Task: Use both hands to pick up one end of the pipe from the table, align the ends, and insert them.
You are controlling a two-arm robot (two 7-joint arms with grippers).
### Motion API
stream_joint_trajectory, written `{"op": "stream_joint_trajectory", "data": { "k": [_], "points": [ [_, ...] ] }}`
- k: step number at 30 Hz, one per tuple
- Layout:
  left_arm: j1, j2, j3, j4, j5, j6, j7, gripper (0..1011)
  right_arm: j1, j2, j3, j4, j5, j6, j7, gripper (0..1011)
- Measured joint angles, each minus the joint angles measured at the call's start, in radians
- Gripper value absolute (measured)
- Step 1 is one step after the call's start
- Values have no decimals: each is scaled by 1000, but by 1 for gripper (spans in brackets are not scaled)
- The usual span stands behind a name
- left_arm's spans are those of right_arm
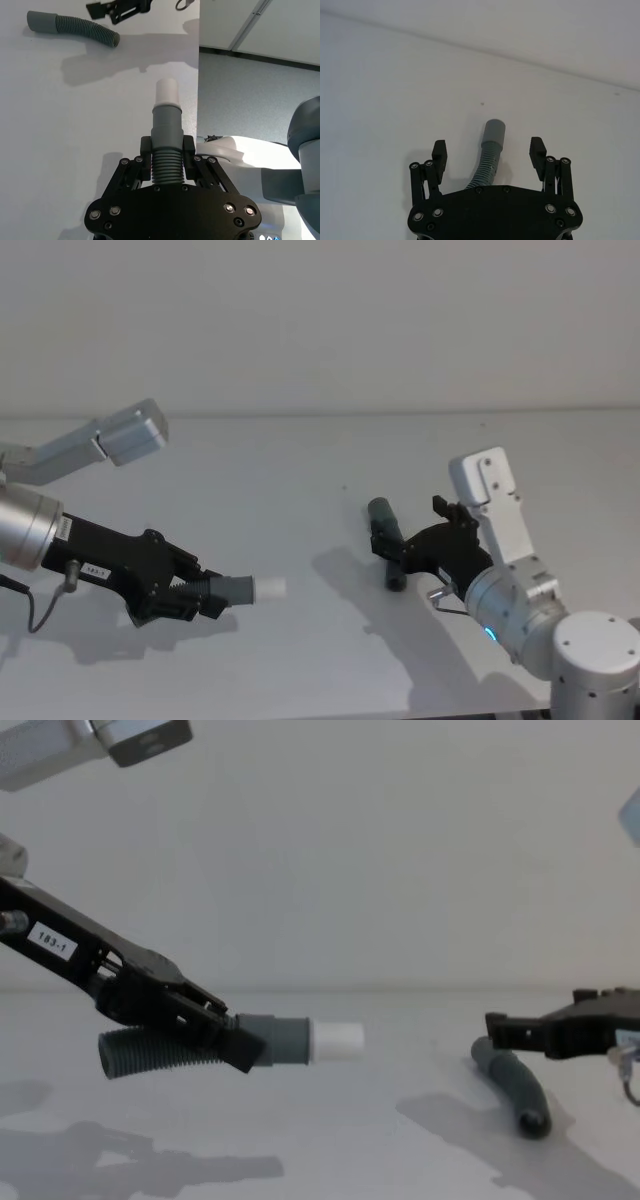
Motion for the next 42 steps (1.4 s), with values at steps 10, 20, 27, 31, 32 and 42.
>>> {"op": "stream_joint_trajectory", "data": {
  "k": [10, 20, 27, 31, 32, 42],
  "points": [
    [-1, -1, 1, 1, 0, -1, -1, 327, 63, -13, -31, 85, -38, 48, 6, 1004],
    [-1, -1, 1, 2, 0, -2, -1, 327, 105, -60, -24, 136, -51, 118, -32, 1004],
    [-1, -1, 1, 2, 0, -2, -1, 327, 117, -109, -4, 144, -56, 189, -87, 1004],
    [-1, -1, 1, 2, 0, -2, -1, 327, 119, -134, 5, 143, -61, 232, -119, 1003],
    [-1, -1, 1, 2, 0, -2, -1, 328, 120, -136, 6, 142, -62, 237, -122, 1004],
    [-1, -1, 1, 1, 0, -1, -1, 327, 120, -157, 4, 129, -76, 290, -144, 1004]
  ]
}}
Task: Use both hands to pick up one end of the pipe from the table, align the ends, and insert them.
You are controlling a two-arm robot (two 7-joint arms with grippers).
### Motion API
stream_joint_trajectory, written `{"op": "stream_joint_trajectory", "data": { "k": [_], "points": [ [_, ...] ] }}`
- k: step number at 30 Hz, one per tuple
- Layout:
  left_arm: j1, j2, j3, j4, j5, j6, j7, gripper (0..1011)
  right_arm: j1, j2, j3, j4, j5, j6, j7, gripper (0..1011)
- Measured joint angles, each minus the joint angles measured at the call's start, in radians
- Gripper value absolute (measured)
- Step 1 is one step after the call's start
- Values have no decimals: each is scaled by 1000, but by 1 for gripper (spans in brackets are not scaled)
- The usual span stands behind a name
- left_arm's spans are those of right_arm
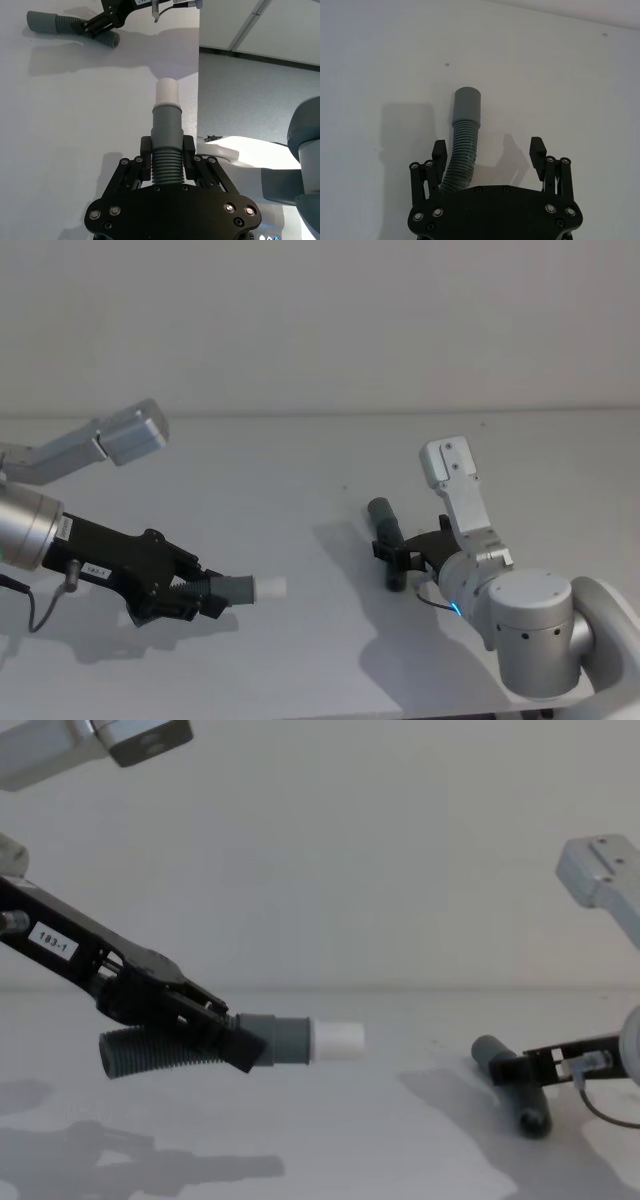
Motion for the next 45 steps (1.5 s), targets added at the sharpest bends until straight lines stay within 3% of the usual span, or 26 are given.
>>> {"op": "stream_joint_trajectory", "data": {
  "k": [6, 12, 19, 22, 23, 28, 33, 45],
  "points": [
    [0, 0, 0, 0, 0, 0, 0, 327, 0, -3, -8, -5, -9, 12, 0, 1003],
    [0, 0, 0, 0, 0, 0, 0, 327, 2, -2, -18, -6, -20, 16, 3, 880],
    [0, 0, 0, 0, 0, 0, 0, 327, -2, 2, -26, -9, -30, 16, 12, 632],
    [0, 0, 0, 0, 0, 0, 0, 327, -6, 4, -29, -10, -34, 16, 16, 577],
    [0, 0, 0, 0, 0, 0, 0, 327, -7, 5, -30, -10, -34, 16, 17, 505],
    [0, 0, 0, 0, 0, 0, 0, 327, -14, 8, -34, -10, -39, 16, 25, 333],
    [0, 0, 0, 0, 0, 0, 0, 327, -15, 7, -37, -3, -44, 7, 31, 216],
    [0, 0, 0, 0, 0, 0, 0, 327, -4, 4, -39, 26, -51, -42, 54, 129]
  ]
}}
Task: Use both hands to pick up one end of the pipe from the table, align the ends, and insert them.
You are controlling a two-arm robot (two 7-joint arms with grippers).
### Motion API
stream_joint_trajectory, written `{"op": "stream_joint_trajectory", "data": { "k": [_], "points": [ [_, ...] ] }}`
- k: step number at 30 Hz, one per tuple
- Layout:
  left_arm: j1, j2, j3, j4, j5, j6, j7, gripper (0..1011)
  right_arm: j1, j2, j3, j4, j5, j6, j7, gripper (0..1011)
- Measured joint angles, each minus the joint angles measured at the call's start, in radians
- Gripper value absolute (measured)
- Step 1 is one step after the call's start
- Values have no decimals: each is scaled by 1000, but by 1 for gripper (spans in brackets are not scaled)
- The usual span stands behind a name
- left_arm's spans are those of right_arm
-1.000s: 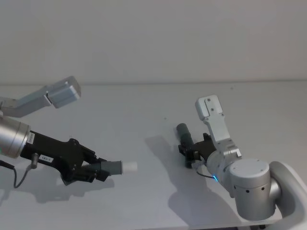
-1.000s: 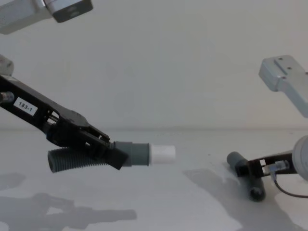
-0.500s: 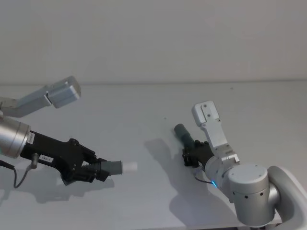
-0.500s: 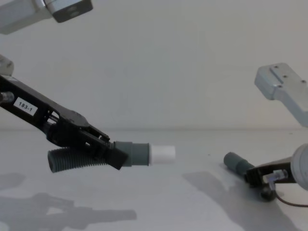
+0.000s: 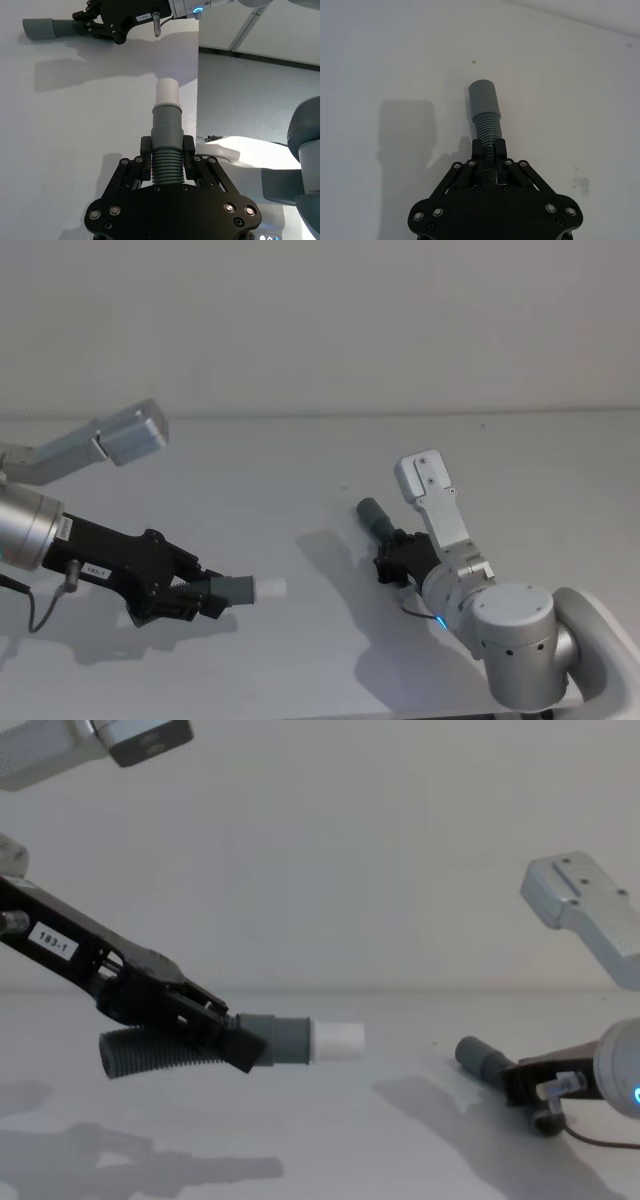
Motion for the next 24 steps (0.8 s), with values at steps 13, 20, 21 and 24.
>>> {"op": "stream_joint_trajectory", "data": {
  "k": [13, 20, 21, 24],
  "points": [
    [0, 0, 0, 0, 0, 0, 0, 327, 14, 53, 6, 12, 3, -169, 97, 0],
    [0, 0, 0, 0, 0, 0, 0, 327, 17, 101, 26, 12, 23, -294, 174, 0],
    [0, 0, 0, 0, 0, 0, 0, 327, 17, 108, 31, 12, 25, -308, 182, 0],
    [0, 0, 0, 0, 0, 0, 0, 327, 13, 135, 50, 12, 36, -370, 216, 0]
  ]
}}
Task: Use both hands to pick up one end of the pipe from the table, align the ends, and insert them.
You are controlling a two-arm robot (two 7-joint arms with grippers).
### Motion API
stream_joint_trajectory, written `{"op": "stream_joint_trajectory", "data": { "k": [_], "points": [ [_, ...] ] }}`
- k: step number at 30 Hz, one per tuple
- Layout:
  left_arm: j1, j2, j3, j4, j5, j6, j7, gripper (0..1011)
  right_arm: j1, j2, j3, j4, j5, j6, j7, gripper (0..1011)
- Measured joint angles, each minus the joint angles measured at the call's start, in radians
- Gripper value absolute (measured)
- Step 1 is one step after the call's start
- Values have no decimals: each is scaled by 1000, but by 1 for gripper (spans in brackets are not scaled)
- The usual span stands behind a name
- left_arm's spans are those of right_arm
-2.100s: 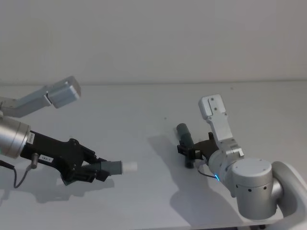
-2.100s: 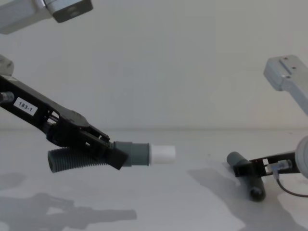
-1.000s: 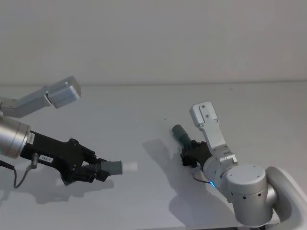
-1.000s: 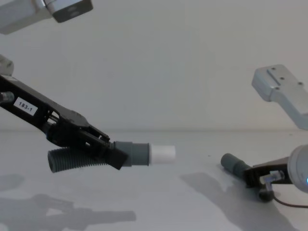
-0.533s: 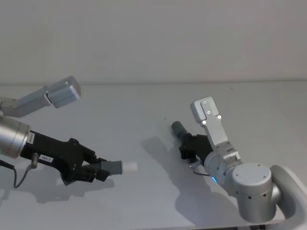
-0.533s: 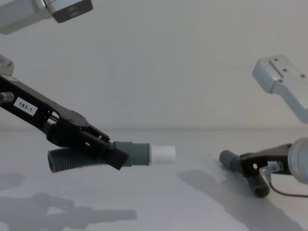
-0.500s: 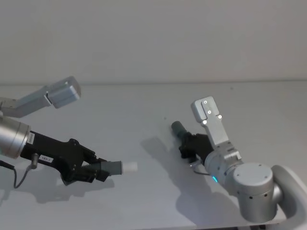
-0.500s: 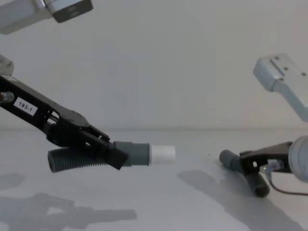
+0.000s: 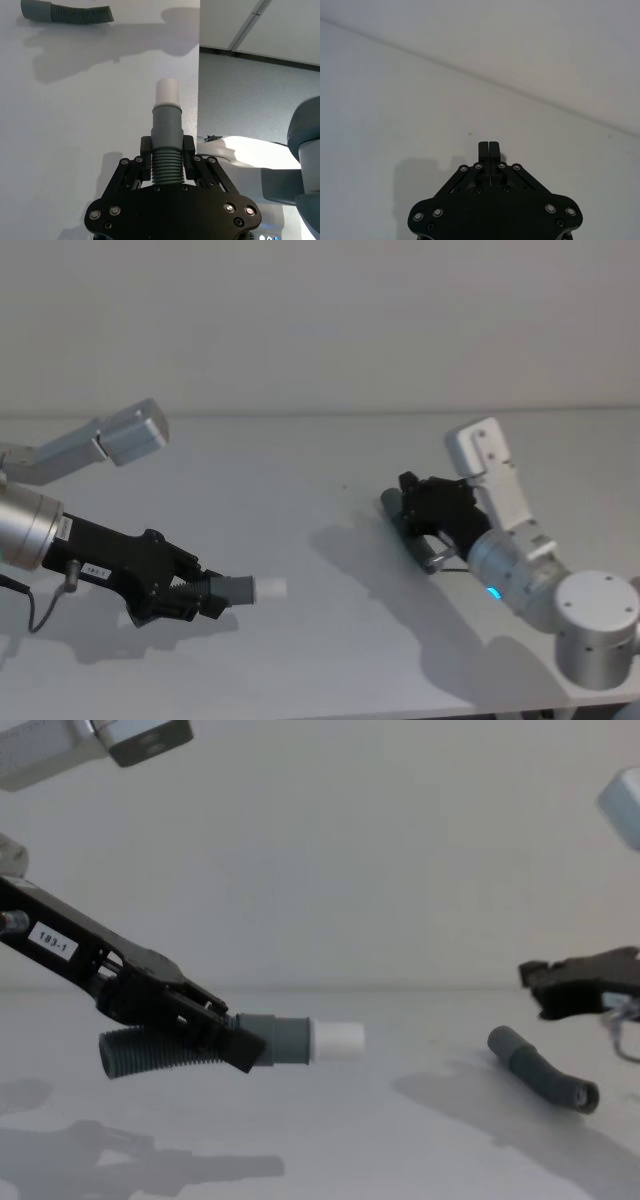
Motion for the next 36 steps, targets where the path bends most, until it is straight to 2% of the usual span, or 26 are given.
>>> {"op": "stream_joint_trajectory", "data": {
  "k": [2, 8, 13, 14, 17, 18, 19, 20, 23, 26, 27, 29, 34, 36],
  "points": [
    [0, 0, 0, 0, 0, 0, 0, 327, -6, 22, 19, 0, 11, -52, 27, 0],
    [0, 0, 0, 0, 0, 0, 0, 327, -18, 47, 50, -2, 22, -102, 46, 26],
    [0, 0, 0, 0, 0, 0, 0, 327, -27, 56, 69, -6, 26, -116, 50, 174],
    [0, 0, 0, 0, 0, 0, 0, 327, -27, 56, 69, -6, 26, -116, 50, 174],
    [0, 0, 0, 0, 0, 0, 0, 327, -31, 59, 77, -7, 26, -116, 53, 285],
    [0, 0, 0, 0, 0, 0, 0, 327, -32, 59, 78, -7, 26, -116, 53, 304],
    [0, 0, 0, 0, 0, 0, 0, 327, -32, 59, 79, -7, 26, -115, 56, 366],
    [0, 0, 0, 0, 0, 0, 0, 327, -32, 59, 79, -7, 26, -115, 56, 366],
    [0, 0, 0, 0, 0, 0, 0, 327, -34, 60, 79, -5, 25, -112, 62, 493],
    [0, 0, 0, 0, 0, 0, 0, 327, -35, 60, 79, -3, 24, -108, 67, 552],
    [0, 0, 0, 0, 0, 0, 0, 327, -35, 60, 78, -2, 23, -106, 69, 611],
    [0, 0, 0, 0, 0, 0, 0, 327, -35, 59, 77, 0, 21, -100, 74, 652],
    [0, 0, 0, 0, 0, 0, 0, 327, -35, 57, 74, 1, 17, -84, 81, 834],
    [0, 0, 0, 0, 0, 0, 0, 327, -35, 55, 73, 1, 16, -77, 83, 870]
  ]
}}
